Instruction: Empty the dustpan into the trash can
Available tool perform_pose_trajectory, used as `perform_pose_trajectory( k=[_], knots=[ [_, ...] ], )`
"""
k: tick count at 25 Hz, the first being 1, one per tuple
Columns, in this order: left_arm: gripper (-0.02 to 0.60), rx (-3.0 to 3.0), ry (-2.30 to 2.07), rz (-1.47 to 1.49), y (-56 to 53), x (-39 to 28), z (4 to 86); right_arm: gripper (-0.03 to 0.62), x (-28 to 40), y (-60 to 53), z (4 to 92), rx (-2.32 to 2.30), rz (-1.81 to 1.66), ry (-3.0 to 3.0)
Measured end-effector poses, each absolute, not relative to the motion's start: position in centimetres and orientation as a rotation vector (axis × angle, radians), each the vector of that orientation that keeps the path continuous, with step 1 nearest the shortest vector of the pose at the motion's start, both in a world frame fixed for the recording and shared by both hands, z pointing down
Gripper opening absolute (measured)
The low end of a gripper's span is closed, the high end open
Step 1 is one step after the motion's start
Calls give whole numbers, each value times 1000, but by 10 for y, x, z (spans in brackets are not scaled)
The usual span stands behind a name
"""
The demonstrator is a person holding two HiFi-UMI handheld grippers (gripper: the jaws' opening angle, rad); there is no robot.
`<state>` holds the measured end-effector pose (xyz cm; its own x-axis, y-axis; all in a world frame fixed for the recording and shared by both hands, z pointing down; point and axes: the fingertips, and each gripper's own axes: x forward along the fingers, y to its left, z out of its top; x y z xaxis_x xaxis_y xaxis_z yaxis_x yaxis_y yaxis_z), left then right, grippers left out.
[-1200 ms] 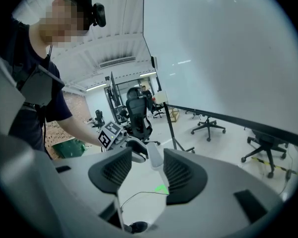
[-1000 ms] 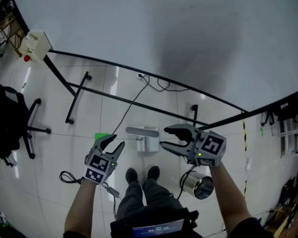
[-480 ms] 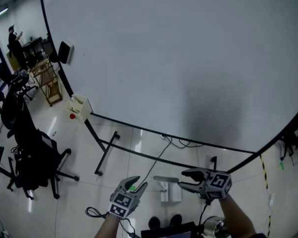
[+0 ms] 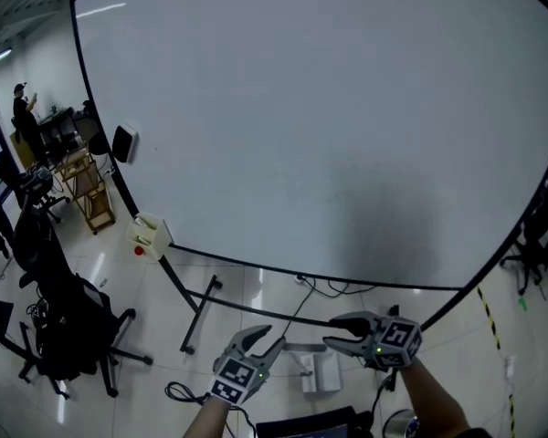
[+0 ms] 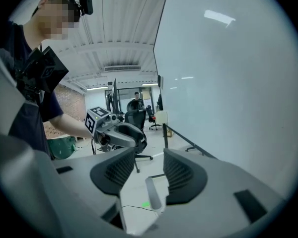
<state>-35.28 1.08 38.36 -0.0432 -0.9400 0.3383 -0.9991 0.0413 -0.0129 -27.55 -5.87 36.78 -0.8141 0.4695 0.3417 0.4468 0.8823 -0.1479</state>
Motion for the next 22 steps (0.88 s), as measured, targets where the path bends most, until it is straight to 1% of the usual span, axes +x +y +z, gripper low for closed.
perform_pose_trajectory(
  k=[1, 9, 13, 18, 22],
  knots=[
    [150, 2006, -2080, 357, 8, -351, 376, 198, -275, -58, 361, -667, 78, -2689],
    [150, 2086, -2082, 364, -9, -341, 316, 195, -276, -59, 314, -667, 152, -2804],
    [143, 2111, -2083, 347, -10, -334, 297, 195, -277, -44, 287, -734, 106, -2827],
    [143, 2121, -2124, 400, -13, -331, 270, 194, -283, -46, 256, -791, 103, -2872],
    [143, 2120, -2173, 404, -17, -314, 239, 186, -270, -51, 230, -844, 143, -2891]
  ],
)
